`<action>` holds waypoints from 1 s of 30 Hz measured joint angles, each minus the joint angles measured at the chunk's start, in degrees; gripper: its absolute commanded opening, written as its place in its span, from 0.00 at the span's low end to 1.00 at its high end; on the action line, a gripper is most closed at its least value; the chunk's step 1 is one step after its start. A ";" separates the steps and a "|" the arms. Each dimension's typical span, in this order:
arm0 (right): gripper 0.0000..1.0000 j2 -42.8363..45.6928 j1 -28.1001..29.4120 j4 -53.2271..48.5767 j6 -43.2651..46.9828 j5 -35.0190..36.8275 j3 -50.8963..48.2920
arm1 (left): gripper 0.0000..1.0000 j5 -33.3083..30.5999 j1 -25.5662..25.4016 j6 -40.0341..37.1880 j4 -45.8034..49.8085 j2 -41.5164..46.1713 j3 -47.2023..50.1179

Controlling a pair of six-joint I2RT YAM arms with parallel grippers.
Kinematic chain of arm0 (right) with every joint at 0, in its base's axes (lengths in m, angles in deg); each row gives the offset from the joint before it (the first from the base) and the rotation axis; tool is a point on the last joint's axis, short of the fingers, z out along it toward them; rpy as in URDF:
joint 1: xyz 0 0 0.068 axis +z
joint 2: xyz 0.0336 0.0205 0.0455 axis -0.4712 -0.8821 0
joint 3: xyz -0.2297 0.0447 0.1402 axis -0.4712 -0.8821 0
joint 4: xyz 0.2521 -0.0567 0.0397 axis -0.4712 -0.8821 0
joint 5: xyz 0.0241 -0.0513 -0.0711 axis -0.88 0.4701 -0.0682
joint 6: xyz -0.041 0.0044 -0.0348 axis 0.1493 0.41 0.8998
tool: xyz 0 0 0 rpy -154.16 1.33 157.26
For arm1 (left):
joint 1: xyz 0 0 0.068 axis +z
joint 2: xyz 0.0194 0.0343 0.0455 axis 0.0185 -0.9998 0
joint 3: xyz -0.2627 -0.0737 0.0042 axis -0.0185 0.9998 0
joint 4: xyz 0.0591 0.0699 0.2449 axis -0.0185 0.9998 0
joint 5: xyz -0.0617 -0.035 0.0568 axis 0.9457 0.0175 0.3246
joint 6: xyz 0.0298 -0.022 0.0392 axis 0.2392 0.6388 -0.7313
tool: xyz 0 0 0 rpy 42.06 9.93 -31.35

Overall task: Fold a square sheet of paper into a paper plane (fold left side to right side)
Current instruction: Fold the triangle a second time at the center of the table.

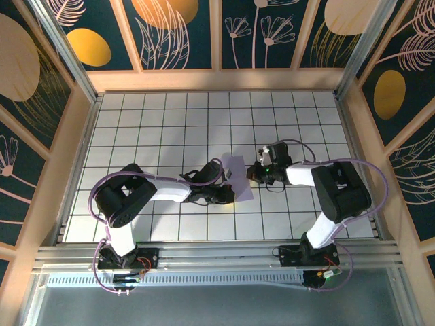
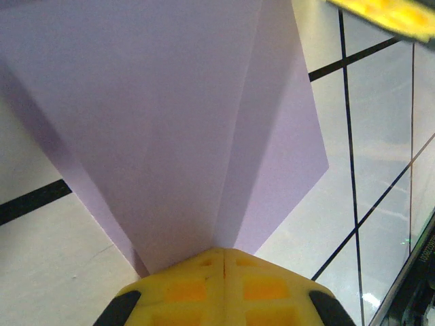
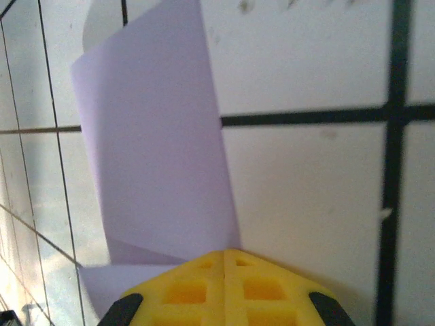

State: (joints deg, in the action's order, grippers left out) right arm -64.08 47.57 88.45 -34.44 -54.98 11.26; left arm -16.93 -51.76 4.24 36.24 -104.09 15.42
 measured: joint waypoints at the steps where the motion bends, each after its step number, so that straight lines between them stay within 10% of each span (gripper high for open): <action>1: 0.00 -0.33 -0.76 -0.28 0.37 0.00 0.50 | 0.03 0.00 0.00 0.02 0.00 0.00 0.00; 30: 0.00 2.60 8.44 0.81 -5.51 -0.22 -1.64 | 0.03 -0.68 -0.11 0.39 0.96 0.72 0.11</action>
State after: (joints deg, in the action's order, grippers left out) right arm -61.48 56.01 89.26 -39.95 -55.20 9.62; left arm -17.60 -51.86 4.63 37.20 -103.37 15.53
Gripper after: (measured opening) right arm 0.047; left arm 0.044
